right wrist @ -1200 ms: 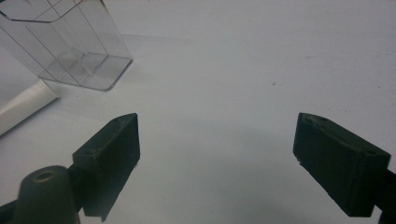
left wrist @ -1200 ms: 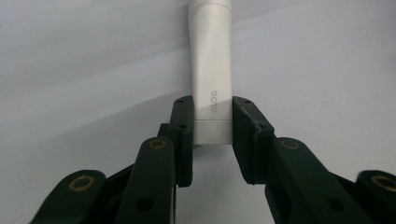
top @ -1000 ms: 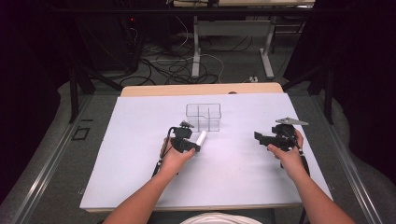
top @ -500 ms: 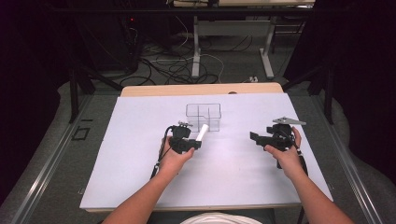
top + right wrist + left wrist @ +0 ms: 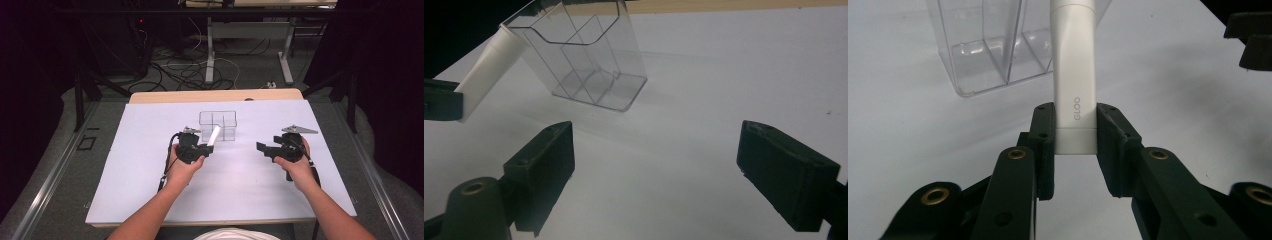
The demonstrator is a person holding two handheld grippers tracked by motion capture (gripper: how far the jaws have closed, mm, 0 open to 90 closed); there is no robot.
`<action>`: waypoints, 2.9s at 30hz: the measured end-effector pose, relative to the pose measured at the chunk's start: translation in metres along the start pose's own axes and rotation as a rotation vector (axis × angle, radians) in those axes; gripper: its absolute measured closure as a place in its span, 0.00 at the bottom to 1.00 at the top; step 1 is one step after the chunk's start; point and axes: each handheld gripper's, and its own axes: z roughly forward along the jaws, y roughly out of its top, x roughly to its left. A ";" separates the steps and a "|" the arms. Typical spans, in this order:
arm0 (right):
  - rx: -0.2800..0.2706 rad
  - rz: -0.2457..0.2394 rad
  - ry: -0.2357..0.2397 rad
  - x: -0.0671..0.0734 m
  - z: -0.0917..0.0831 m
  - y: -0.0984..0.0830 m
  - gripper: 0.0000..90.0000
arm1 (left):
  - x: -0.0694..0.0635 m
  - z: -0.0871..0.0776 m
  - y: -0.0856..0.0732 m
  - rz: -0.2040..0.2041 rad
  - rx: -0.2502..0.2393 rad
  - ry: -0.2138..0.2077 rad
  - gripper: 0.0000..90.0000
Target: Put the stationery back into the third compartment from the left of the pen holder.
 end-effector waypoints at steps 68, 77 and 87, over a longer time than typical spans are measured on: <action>0.047 0.359 0.266 0.070 0.064 0.034 0.58 | -0.026 0.015 -0.015 0.073 -0.128 -0.231 0.79; 0.071 0.409 0.269 0.064 0.066 0.034 0.69 | -0.026 0.017 -0.017 0.073 -0.131 -0.221 0.79; 0.089 0.447 0.273 0.062 0.067 0.033 0.71 | -0.026 0.018 -0.018 0.072 -0.131 -0.222 0.79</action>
